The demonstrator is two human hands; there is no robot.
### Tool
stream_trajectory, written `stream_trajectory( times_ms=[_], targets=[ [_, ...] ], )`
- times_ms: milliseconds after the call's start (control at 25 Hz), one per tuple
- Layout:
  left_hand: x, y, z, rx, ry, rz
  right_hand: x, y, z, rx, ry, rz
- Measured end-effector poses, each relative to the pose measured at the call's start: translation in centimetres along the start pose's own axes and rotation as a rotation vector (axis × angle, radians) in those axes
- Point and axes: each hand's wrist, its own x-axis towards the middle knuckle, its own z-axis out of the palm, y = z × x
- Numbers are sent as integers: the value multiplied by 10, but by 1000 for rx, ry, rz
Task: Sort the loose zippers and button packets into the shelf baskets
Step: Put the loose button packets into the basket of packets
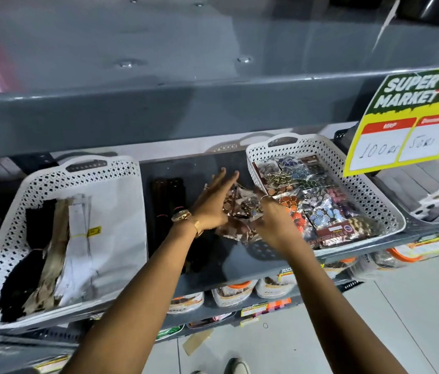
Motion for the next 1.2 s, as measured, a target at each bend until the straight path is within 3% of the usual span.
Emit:
stream_trajectory(
  times_ms=[120, 200, 320, 440, 560, 720, 840, 920, 1040, 1120, 1200],
  targets=[
    [-22, 3, 0, 0, 146, -124, -16, 16, -26, 156, 212, 31],
    [-34, 8, 10, 69, 133, -231, -24, 26, -36, 280, 293, 75],
    [-40, 14, 20, 98, 77, -385, -31, 24, -31, 287, 167, 80],
    [-46, 15, 11, -132, 45, -517, -30, 10, -10, 71, -8, -23],
    [-55, 23, -9, -421, 11, -478, -24, -4, 4, 86, -95, -86],
    [-49, 48, -39, -549, 53, -167, -13, 4, -18, 479, -84, -89],
    [-22, 54, -30, -683, 51, -191, -2, 41, -54, 853, -100, -16],
    [1, 59, -6, -541, 139, -294, 2, 68, -79, 938, -137, 35],
    [27, 61, 26, 42, 160, -342, 8, 104, -104, 936, -155, 85],
    [31, 65, 35, 238, 143, -369, 11, 121, -111, 634, -9, 1],
    [33, 64, 35, 242, 160, -412, 11, 133, -109, 145, 193, -105]
  ],
)
